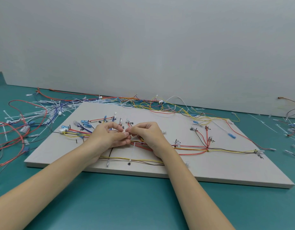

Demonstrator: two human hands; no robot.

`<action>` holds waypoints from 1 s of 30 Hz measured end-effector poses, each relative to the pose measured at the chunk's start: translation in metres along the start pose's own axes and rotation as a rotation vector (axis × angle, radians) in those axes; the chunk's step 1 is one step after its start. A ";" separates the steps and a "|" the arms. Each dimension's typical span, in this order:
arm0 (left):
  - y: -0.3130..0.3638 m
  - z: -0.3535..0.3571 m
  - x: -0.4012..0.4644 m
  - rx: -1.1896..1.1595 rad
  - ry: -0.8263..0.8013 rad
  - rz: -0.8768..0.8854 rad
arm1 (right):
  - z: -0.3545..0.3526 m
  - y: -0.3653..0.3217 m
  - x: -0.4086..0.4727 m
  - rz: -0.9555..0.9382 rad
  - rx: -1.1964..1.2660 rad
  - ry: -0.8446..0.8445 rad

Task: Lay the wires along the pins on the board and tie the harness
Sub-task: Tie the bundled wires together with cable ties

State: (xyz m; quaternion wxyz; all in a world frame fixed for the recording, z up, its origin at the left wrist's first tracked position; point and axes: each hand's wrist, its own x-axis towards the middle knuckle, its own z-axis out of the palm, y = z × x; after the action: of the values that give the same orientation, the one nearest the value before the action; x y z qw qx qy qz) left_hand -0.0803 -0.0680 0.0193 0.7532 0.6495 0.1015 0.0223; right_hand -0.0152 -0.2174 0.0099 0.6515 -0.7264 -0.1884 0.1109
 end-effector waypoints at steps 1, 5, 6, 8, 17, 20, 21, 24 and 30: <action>0.000 0.000 0.000 0.001 0.002 0.007 | 0.000 0.000 0.000 0.003 -0.002 -0.001; -0.002 0.000 -0.001 -0.007 0.001 0.028 | -0.003 -0.002 0.001 0.019 -0.019 -0.056; -0.002 0.000 -0.001 0.000 0.000 0.029 | -0.004 -0.003 0.000 0.025 -0.031 -0.081; -0.003 0.000 0.000 0.024 0.000 0.023 | -0.006 -0.004 0.000 0.032 -0.043 -0.102; -0.002 -0.002 0.002 0.026 -0.020 -0.016 | -0.004 -0.002 0.000 0.017 -0.059 -0.009; -0.003 -0.002 0.002 0.021 -0.018 -0.022 | -0.003 -0.003 0.000 0.021 -0.078 -0.016; -0.003 -0.002 0.002 0.022 -0.020 -0.022 | -0.003 -0.004 0.000 0.020 -0.081 -0.020; -0.003 -0.003 0.002 0.024 -0.025 -0.020 | -0.003 -0.004 -0.001 0.010 -0.092 -0.014; -0.003 -0.002 0.002 0.039 -0.037 -0.010 | 0.004 -0.007 -0.004 -0.076 -0.196 0.005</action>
State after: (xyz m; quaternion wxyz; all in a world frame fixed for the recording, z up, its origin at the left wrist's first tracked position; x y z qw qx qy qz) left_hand -0.0787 -0.0657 0.0162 0.7422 0.6639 0.0911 0.0046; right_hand -0.0215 -0.2155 0.0155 0.5815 -0.7793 -0.2242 0.0655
